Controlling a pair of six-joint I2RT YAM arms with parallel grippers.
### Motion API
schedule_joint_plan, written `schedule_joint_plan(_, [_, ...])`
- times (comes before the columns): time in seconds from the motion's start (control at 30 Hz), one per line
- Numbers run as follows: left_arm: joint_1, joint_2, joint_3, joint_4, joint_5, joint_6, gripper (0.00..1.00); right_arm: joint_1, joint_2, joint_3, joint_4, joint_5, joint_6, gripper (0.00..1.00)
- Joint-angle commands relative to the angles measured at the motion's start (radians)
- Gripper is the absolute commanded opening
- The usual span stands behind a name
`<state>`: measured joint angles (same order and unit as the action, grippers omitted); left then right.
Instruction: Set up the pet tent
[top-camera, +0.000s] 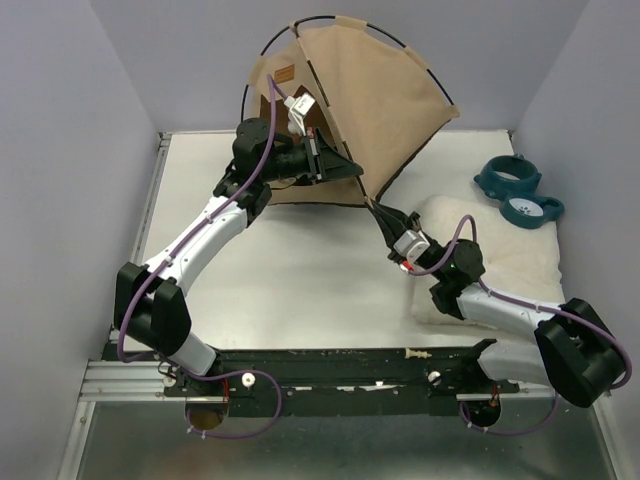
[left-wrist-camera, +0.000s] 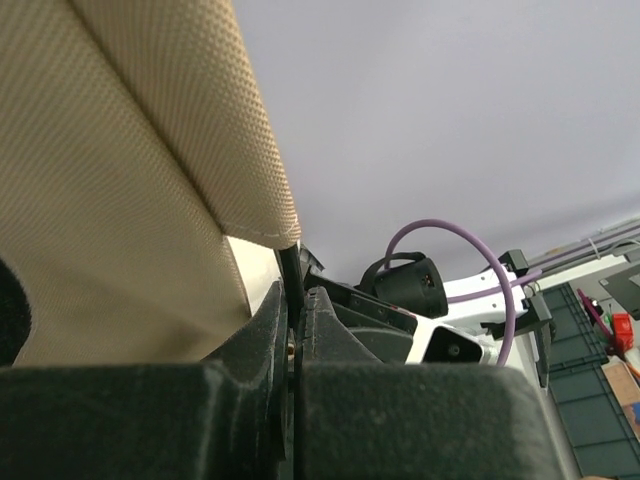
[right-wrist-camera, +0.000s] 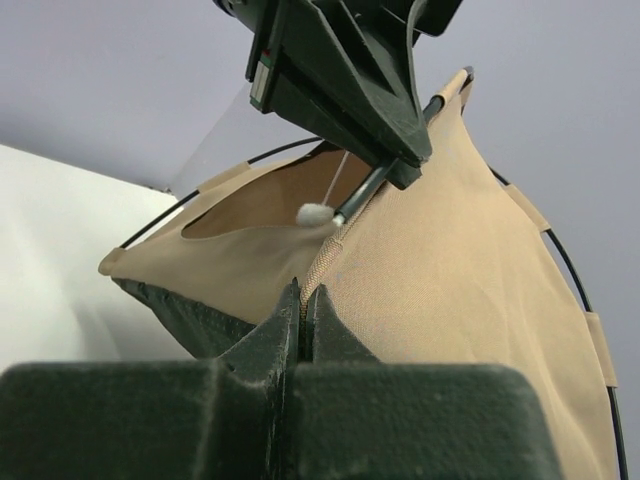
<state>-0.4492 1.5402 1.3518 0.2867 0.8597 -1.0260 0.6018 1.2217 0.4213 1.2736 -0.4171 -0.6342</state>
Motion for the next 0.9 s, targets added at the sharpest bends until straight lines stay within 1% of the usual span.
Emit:
schedule_joint_plan(0.0, [0.037, 0.005, 0.053, 0.068, -0.245, 0.009, 0.00, 0.036, 0.007, -0.046, 0.047, -0.158, -0.025, 0.01])
schedule_joint_plan(0.23, [0.032, -0.003, 0.027, 0.065, -0.241, 0.017, 0.00, 0.044, 0.004, -0.042, 0.050, -0.108, -0.006, 0.01])
schedule_joint_plan(0.53, [0.064, -0.046, -0.019, 0.052, -0.176, 0.037, 0.00, 0.044, -0.017, -0.049, 0.038, -0.069, 0.018, 0.01])
schedule_joint_plan(0.7, [0.092, -0.077, -0.063, 0.080, -0.117, 0.020, 0.00, 0.043, -0.027, -0.056, 0.029, -0.058, 0.019, 0.01])
schedule_joint_plan(0.87, [0.098, -0.089, -0.088, 0.100, -0.097, 0.015, 0.00, 0.044, -0.030, -0.061, 0.027, -0.063, 0.024, 0.01])
